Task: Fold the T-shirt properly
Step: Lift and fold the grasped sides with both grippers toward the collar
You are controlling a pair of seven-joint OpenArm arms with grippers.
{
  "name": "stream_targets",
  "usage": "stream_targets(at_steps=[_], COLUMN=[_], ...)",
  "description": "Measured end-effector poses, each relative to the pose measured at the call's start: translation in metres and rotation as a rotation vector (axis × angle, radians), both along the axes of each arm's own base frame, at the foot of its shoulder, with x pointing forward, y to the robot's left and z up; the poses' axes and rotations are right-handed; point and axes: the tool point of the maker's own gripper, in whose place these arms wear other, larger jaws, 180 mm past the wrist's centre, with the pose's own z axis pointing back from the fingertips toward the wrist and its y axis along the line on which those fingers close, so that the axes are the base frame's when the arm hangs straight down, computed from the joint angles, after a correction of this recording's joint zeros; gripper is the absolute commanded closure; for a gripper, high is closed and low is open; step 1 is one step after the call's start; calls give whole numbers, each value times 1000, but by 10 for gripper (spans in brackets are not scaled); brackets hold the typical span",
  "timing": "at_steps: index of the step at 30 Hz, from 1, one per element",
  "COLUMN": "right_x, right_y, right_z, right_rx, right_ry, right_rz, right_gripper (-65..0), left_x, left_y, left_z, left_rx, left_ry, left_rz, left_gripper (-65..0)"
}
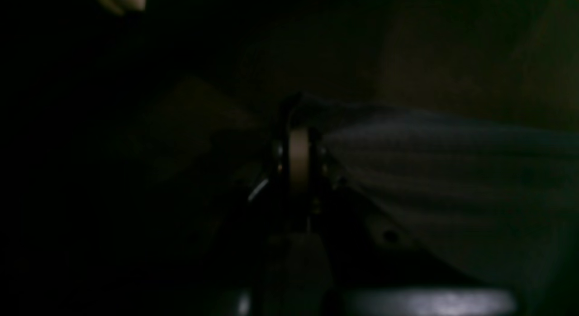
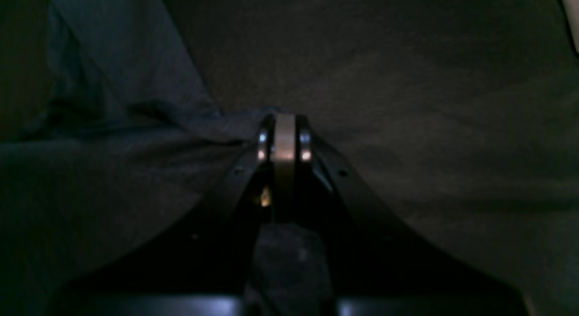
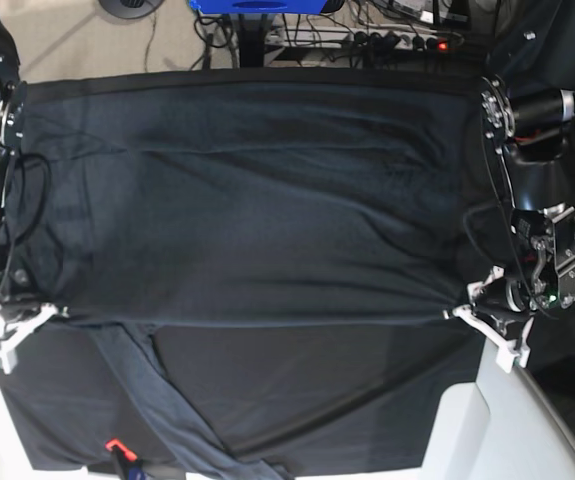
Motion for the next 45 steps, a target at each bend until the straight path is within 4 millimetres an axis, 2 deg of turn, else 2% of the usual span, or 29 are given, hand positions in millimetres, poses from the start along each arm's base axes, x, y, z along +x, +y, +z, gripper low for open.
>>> stream_targets(at_steps=[3,6,9,14,18,23,28,33,37,41,45], right_x=[-5,-8,-10,-27,-28,-36,-36,-49,-61,-61,-69], right_y=[10,9,6,4,-9,-16,-22,-23,-20,-17,-17], right_z=[-8,-11,-13,-26,-22,-26,-24,-31,-28,-21,-24], right_rx=[-15,-17,-23,-24,-44,-55,-63,-76,-110,-121,-122], right_ry=[27,36,38,127,127,146,141,161,182,194,222], right_rz=[40,39,34,34,23,18,18,28,56,66,68], right_gripper=[0,0,0,0,0,0,0,0,0,0,0], left_x=[-9,-19,-31,-51,-61,-64,-78,-84,-96,-98,-119], left_y=[-7,-9,-13,-17,-17,-17,-17,-18,-17,-18,-20], left_z=[-3,-4,-14,-30,-28,-11,-18,-21,-22,-18,-26], left_rx=[10,29,31,31,47,86,94,94,114,126,137], left_ry=[26,18,36,80,114,79,115,121,126,111,158], left_rz=[-22,-37,-45,-55,-73,-95,-105,-110,-120,-129,-143], left_gripper=[0,0,0,0,0,0,0,0,0,0,0])
